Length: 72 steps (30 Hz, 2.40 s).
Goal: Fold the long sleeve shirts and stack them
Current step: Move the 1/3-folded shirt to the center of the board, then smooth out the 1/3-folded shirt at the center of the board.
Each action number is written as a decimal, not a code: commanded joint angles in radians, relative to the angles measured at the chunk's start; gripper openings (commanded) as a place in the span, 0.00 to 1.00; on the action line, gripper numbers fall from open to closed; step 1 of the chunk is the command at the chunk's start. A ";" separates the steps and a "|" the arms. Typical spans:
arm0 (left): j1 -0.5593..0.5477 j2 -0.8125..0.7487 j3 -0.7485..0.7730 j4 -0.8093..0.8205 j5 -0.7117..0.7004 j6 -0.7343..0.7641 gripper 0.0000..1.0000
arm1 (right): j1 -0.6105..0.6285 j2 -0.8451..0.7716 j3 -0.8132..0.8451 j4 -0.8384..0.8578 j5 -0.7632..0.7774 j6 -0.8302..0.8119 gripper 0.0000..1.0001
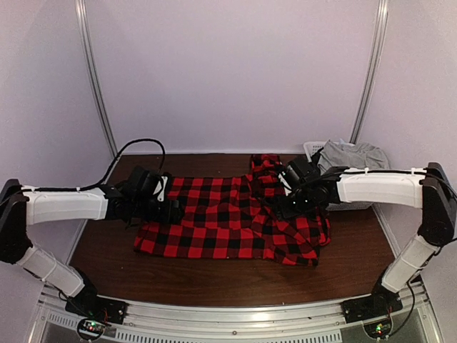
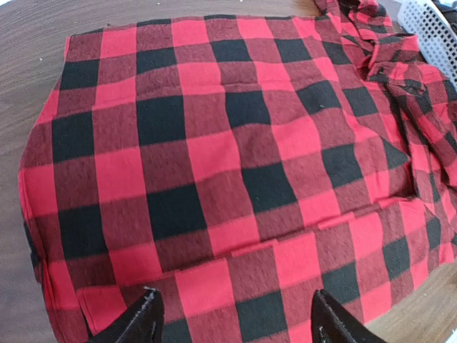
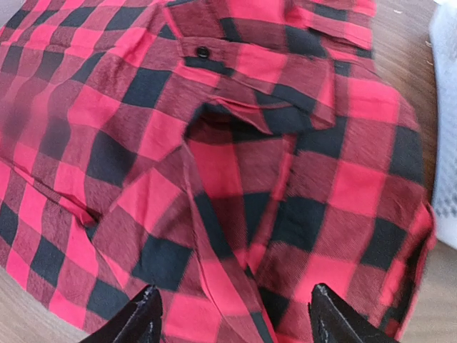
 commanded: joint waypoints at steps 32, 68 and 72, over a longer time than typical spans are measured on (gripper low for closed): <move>0.106 0.245 -0.052 0.211 0.065 0.099 0.72 | -0.272 0.082 -0.019 0.214 -0.223 -0.157 0.51; 0.102 0.136 0.074 0.435 0.367 0.194 0.98 | -0.230 0.447 0.609 0.080 -0.538 -0.417 0.00; 0.090 0.150 0.097 0.550 0.460 0.238 0.97 | -0.207 0.365 0.573 0.107 -0.703 -0.344 0.00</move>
